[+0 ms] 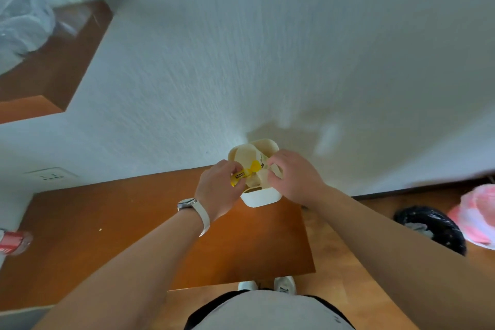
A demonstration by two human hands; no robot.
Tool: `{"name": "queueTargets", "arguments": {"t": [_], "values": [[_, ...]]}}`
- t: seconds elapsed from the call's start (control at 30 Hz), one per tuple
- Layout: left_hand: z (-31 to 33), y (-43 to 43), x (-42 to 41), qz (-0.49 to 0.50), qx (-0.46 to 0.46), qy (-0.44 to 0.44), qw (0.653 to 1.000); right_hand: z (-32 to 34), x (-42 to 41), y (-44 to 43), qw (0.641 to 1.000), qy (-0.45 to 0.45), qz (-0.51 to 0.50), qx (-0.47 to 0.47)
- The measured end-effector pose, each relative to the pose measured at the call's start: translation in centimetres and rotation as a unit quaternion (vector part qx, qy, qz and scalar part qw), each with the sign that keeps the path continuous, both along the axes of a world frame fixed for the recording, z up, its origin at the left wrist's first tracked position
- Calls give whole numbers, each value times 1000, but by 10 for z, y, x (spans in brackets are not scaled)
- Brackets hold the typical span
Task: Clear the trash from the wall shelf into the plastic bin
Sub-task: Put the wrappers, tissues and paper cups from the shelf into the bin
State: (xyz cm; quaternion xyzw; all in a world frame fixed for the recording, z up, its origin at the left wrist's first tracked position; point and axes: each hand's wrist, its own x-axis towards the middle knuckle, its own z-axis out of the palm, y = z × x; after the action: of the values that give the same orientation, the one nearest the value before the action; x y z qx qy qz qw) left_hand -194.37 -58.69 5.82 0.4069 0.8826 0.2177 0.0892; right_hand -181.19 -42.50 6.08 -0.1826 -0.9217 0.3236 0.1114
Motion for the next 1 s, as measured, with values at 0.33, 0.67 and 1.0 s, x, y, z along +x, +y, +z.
{"name": "queueTargets", "arguments": {"t": [0.33,0.67,1.0], "values": [[-2,-1,-5,-36,-4,-40,999,6,1,7,993,-24,70,93],[19,-51,-27,-33,-61,56,996,14,-34,-14,976,-15,148,162],[24,-169,-60,135,-106,41,984,15,-113,-83,943,-20,263,202]]}}
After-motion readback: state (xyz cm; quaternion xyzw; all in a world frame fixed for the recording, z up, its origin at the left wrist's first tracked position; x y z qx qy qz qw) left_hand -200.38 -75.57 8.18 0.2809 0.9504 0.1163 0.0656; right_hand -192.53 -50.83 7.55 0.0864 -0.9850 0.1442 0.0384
